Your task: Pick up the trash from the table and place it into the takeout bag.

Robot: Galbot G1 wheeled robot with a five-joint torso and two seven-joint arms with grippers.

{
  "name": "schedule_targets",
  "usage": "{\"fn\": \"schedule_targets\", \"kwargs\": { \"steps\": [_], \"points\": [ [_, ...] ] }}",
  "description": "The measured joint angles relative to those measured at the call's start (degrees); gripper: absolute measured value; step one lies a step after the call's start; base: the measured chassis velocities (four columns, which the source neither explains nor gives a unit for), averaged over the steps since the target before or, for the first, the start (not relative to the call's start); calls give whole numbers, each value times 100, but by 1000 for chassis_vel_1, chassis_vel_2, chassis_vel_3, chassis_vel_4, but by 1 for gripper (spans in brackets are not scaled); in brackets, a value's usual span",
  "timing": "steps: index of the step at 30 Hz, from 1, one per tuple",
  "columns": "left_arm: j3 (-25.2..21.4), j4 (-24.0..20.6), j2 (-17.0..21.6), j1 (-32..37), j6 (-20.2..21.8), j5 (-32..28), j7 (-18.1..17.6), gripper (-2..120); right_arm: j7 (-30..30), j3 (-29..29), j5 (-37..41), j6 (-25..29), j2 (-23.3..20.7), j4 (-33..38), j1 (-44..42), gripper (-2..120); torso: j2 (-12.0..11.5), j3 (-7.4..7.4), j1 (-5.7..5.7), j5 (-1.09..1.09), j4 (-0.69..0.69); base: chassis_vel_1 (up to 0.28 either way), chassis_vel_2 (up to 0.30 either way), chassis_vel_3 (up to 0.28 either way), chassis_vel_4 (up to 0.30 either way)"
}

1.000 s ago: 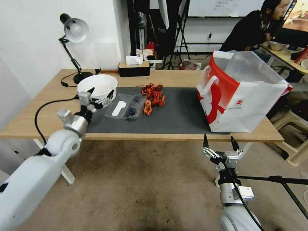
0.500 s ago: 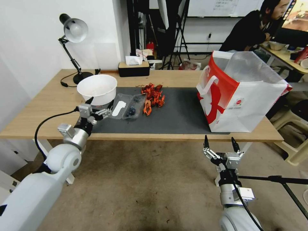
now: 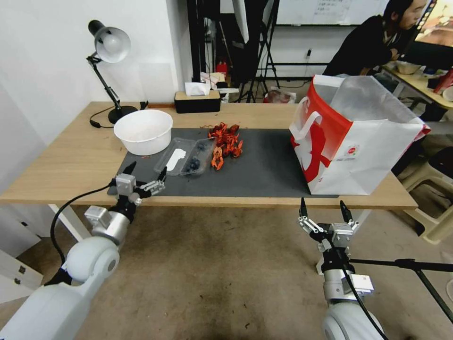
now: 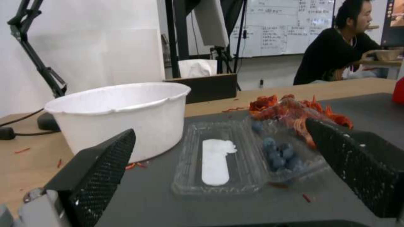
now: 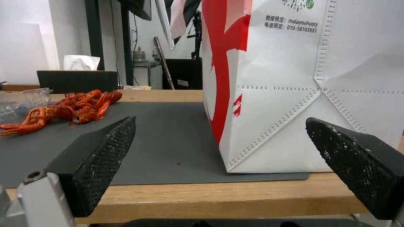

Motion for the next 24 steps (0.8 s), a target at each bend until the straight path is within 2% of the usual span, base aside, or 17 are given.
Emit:
{"fn": "schedule_targets", "kwargs": {
  "steps": [9, 24],
  "points": [
    [-165, -53, -127, 295, -92, 93, 19, 100, -16, -4, 41, -1, -3, -44, 70, 100, 0, 0, 1, 0, 0, 0, 0, 0, 0],
    [-386, 99, -366, 558, -332, 183, 33, 100, -24, -14, 48, -1, 26, -115, 147, 100, 0, 1, 1, 0, 0, 0, 0, 0, 0]
  ]
}}
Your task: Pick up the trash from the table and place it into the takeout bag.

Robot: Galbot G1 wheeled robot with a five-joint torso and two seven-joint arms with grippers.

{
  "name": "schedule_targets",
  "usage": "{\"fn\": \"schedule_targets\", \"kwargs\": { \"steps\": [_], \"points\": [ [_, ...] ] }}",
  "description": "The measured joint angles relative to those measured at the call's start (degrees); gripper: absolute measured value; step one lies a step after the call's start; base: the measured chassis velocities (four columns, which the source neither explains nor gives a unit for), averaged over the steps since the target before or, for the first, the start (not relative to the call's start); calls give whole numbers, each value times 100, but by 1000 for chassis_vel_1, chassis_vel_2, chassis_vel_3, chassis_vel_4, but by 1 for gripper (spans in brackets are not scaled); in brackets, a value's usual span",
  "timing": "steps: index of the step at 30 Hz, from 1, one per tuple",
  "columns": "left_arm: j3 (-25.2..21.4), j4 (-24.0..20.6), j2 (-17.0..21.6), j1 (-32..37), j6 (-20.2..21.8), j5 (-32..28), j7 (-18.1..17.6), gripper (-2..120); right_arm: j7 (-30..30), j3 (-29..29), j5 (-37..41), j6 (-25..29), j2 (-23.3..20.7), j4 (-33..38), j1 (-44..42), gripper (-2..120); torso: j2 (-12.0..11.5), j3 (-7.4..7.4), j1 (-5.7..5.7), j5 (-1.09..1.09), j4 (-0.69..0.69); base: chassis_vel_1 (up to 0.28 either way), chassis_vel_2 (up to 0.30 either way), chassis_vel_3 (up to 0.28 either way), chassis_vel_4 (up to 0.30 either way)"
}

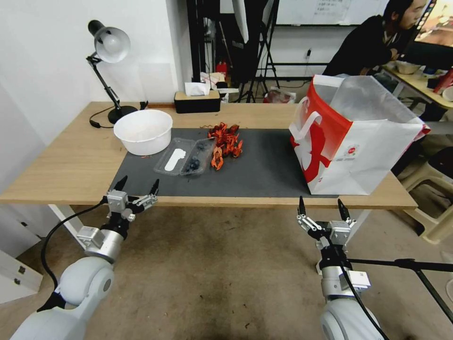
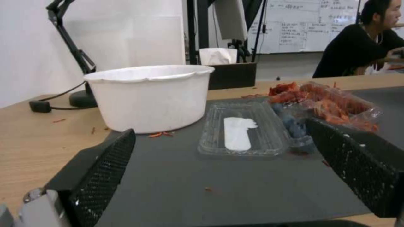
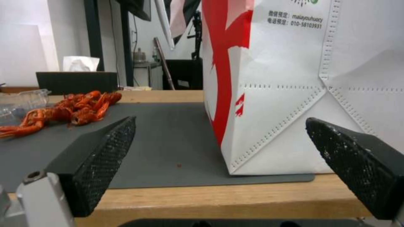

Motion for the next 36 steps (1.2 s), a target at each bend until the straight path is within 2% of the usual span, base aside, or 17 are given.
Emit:
{"fn": "schedule_targets", "kwargs": {
  "steps": [36],
  "points": [
    [-113, 58, -48, 61, -129, 104, -1, 100, -36, -20, -18, 21, 39, -10, 21, 100, 0, 0, 0, 0, 0, 0, 0, 0, 0]
  ]
}}
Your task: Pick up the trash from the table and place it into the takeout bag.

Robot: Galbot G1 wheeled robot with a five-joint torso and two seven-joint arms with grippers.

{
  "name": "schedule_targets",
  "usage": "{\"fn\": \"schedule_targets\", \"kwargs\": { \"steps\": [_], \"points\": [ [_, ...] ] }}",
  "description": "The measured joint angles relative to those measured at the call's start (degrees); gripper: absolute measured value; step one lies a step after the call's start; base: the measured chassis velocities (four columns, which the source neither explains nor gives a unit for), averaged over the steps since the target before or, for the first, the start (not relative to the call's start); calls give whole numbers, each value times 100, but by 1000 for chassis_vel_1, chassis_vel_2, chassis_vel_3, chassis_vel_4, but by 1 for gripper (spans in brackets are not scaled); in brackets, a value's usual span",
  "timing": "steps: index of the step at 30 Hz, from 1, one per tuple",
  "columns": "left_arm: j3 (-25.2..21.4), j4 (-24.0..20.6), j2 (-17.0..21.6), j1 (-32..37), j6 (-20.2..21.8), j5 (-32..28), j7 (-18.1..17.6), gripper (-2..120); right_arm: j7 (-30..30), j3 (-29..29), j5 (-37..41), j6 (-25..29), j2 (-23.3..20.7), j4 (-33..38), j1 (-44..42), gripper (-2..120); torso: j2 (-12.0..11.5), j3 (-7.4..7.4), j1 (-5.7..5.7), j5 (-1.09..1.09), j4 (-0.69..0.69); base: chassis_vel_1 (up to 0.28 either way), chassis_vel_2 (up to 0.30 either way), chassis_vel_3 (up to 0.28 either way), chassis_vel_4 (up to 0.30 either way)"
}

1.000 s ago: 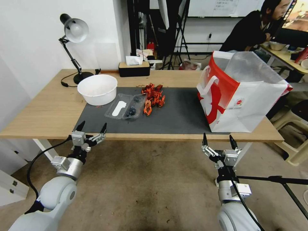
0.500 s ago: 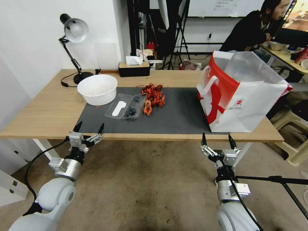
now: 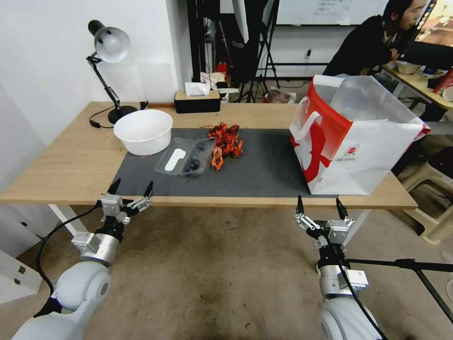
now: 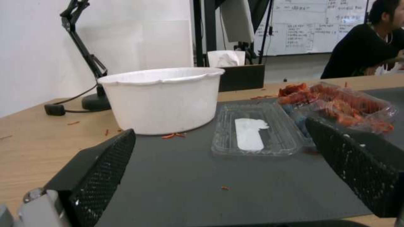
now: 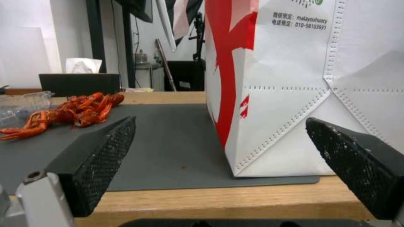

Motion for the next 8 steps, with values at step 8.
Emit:
{"fn": "schedule_targets", "kwargs": {
  "steps": [8],
  "points": [
    [2, 0, 2, -1, 0, -2, 0, 100, 1, 0, 0, 1, 0, 1, 0, 100, 0, 0, 0, 0, 0, 0, 0, 0, 0]
  ]
}}
